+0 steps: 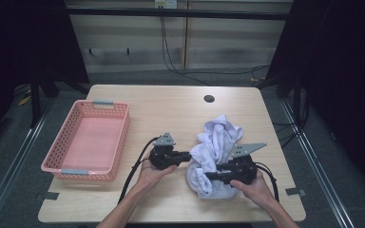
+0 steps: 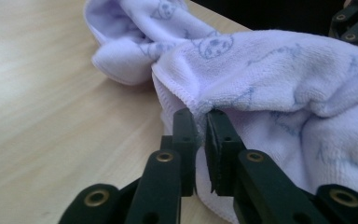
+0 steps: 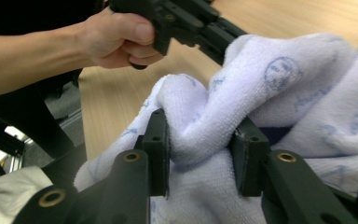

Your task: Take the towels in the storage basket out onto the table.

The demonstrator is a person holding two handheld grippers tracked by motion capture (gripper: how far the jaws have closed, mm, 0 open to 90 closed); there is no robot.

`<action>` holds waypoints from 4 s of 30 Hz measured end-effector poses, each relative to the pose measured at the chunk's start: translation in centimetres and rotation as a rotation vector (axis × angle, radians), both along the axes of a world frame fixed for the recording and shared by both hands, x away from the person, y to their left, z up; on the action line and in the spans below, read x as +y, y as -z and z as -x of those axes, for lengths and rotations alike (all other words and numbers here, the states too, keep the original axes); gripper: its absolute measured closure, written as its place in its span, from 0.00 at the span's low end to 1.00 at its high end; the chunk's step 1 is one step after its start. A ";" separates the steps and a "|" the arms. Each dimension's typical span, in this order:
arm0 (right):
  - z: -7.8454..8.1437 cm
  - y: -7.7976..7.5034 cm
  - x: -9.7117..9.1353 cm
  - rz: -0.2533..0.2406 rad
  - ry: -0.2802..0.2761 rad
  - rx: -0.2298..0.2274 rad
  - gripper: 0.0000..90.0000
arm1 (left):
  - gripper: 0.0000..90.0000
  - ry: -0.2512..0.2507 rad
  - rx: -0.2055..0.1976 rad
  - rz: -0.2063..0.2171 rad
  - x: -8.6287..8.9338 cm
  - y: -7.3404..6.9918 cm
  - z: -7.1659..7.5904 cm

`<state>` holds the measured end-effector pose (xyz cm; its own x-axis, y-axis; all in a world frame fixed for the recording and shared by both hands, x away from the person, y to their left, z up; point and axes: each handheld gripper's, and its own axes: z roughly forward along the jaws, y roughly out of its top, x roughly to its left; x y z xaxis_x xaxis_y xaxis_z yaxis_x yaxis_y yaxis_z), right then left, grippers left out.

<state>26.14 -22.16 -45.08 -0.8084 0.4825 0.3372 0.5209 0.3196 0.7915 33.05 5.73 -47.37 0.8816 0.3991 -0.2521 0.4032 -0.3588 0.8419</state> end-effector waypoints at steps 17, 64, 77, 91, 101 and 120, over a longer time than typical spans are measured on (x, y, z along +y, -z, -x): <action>-1.7 -3.9 -2.6 -0.063 0.157 -0.127 0.82 | 0.94 -0.123 -0.104 0.097 7.5 -10.0 1.2; -1.4 -8.0 -8.1 -0.139 0.283 -0.162 0.92 | 0.93 -0.232 -0.016 0.209 13.3 -12.6 2.5; -8.1 0.1 -9.1 0.046 0.469 -0.021 0.63 | 0.66 -0.314 0.124 0.024 8.5 -4.7 -2.9; -2.4 2.3 -10.5 0.055 0.389 0.026 0.74 | 0.79 -0.217 0.176 -0.052 8.7 -0.3 0.0; -4.3 5.5 -10.0 0.209 0.395 0.020 0.62 | 0.73 -0.219 0.158 -0.082 8.3 1.0 -0.2; -1.2 2.9 -13.2 0.108 0.425 0.007 0.97 | 0.56 -0.272 0.183 -0.083 8.2 2.4 -1.1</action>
